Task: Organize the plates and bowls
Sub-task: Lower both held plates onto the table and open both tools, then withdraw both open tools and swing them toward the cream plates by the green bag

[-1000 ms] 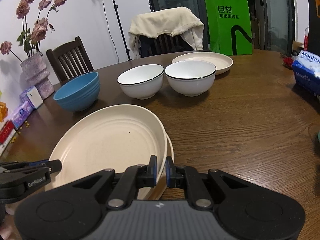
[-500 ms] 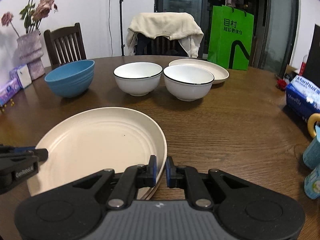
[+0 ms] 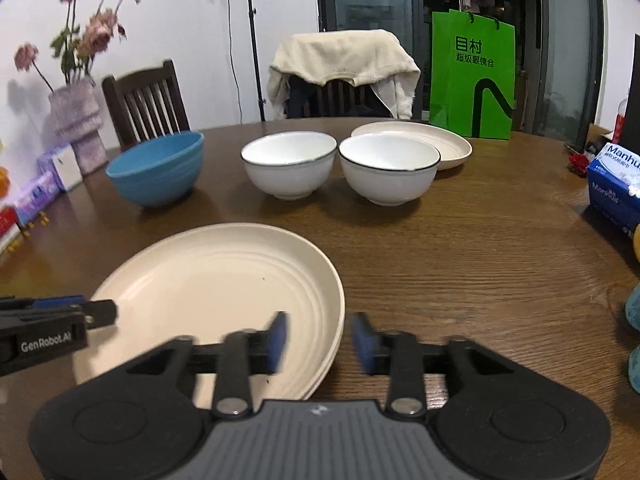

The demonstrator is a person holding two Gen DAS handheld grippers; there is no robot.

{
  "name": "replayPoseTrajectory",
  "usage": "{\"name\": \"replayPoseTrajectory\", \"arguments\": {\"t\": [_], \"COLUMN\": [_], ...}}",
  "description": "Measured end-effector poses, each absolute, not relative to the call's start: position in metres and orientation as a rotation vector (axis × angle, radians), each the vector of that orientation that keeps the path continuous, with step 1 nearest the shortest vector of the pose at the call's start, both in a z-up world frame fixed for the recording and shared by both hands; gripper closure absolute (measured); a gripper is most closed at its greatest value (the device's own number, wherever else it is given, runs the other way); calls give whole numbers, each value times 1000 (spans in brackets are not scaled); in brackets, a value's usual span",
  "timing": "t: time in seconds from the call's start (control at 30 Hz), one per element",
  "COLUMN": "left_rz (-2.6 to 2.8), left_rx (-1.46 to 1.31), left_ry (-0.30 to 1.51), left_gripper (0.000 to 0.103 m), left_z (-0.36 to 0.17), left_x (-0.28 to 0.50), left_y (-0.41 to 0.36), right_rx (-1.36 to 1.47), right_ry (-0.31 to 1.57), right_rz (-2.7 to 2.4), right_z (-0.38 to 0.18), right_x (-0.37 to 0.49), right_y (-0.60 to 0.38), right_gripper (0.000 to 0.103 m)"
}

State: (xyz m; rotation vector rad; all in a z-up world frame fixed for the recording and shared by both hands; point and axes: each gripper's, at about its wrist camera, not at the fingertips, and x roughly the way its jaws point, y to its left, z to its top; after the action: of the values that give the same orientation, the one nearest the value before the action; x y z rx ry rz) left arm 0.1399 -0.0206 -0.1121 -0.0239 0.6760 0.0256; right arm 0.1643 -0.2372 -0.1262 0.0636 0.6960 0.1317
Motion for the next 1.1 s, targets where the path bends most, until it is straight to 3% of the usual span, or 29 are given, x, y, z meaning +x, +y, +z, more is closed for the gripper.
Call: {"name": "replayPoseTrajectory", "arguments": {"t": [0.07, 0.13, 0.23, 1.1], "left_rz": [21, 13, -5, -92], "left_rx": [-40, -55, -74, -174], "left_ry": [640, 611, 589, 550], "left_gripper": [11, 0, 0, 0], "left_z": [-108, -104, -97, -52], "left_x": [134, 130, 126, 164], "left_y": [-17, -15, -13, -28], "right_rx": [85, 113, 162, 232], "right_ry": [674, 657, 654, 658], "right_rz": [140, 150, 170, 80], "right_z": [-123, -119, -116, -85], "right_x": [162, 160, 160, 193], "right_y": [-242, -248, -257, -308], "right_gripper": [29, 15, 1, 0]}}
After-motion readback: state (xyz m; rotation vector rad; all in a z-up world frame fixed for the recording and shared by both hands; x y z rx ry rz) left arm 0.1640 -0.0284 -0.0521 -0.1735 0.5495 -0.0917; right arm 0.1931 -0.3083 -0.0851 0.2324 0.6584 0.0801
